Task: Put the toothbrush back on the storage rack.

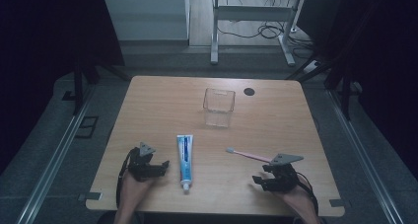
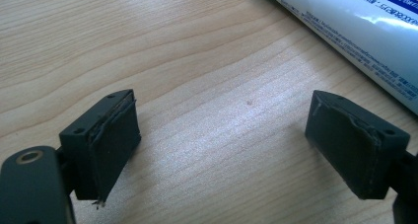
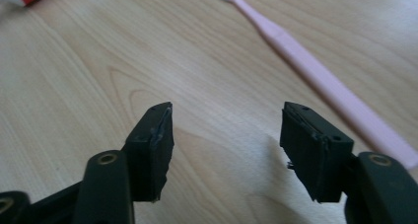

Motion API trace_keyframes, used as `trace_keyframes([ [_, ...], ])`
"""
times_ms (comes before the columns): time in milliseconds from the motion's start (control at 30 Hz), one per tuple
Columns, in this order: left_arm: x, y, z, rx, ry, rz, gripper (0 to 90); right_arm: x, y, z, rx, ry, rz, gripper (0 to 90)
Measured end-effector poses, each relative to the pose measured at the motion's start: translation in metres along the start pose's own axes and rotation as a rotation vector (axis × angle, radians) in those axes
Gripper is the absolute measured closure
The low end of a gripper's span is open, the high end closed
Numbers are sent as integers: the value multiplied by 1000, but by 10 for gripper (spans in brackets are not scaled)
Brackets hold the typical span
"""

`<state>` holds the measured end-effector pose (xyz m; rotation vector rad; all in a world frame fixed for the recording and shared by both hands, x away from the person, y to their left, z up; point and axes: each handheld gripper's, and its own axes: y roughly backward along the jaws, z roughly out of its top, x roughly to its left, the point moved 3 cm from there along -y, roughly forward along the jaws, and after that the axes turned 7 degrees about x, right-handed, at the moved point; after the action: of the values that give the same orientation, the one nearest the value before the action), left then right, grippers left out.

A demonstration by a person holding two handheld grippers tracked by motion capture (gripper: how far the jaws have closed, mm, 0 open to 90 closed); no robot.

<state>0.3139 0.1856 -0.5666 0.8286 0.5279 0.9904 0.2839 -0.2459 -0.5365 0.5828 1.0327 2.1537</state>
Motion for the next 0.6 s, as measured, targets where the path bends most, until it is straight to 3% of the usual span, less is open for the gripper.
trace_keyframes([
  [600, 0, 0, 0, -3, 3, 0, 130, -39, 12, 19, 1, -18, -58, 634],
])
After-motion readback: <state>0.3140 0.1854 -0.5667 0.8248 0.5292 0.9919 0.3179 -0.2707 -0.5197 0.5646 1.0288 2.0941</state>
